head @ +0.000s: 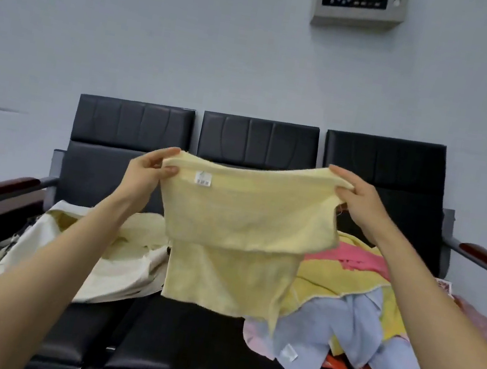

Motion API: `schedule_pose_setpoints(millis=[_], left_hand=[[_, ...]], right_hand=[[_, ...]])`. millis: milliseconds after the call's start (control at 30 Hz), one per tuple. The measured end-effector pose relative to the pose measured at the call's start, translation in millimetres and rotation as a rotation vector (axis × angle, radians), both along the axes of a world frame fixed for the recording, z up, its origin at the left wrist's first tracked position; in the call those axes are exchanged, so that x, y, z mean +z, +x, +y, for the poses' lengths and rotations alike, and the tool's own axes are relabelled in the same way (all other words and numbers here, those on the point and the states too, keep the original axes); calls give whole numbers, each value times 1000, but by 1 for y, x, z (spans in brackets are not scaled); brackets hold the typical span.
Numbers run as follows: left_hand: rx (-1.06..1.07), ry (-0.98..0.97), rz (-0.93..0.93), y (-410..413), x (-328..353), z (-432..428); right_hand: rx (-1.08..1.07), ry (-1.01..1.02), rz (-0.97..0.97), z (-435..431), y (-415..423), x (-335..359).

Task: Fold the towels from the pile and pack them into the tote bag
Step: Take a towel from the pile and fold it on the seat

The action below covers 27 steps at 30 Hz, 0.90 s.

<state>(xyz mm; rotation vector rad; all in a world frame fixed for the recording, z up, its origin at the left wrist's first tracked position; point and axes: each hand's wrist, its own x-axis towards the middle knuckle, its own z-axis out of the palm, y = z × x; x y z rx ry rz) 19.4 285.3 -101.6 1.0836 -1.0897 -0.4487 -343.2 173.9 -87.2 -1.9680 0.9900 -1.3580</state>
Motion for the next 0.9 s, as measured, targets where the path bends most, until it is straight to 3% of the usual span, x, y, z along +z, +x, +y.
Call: schedule_pose_setpoints(millis=[167, 433, 600, 733, 900], left_hand=[[-2, -40, -56, -1, 32, 10], [76, 10, -47, -1, 26, -2], [-15, -13, -16, 1, 35, -10], [-38, -66, 76, 1, 43, -13], [-63, 76, 9, 7, 30, -19]], right_hand=[[4, -27, -61, 16, -8, 23], [32, 31, -146, 16, -1, 17], [105, 54, -178, 12, 0, 21], [195, 164, -537, 7, -1, 27], [223, 378, -483, -2, -2, 22]])
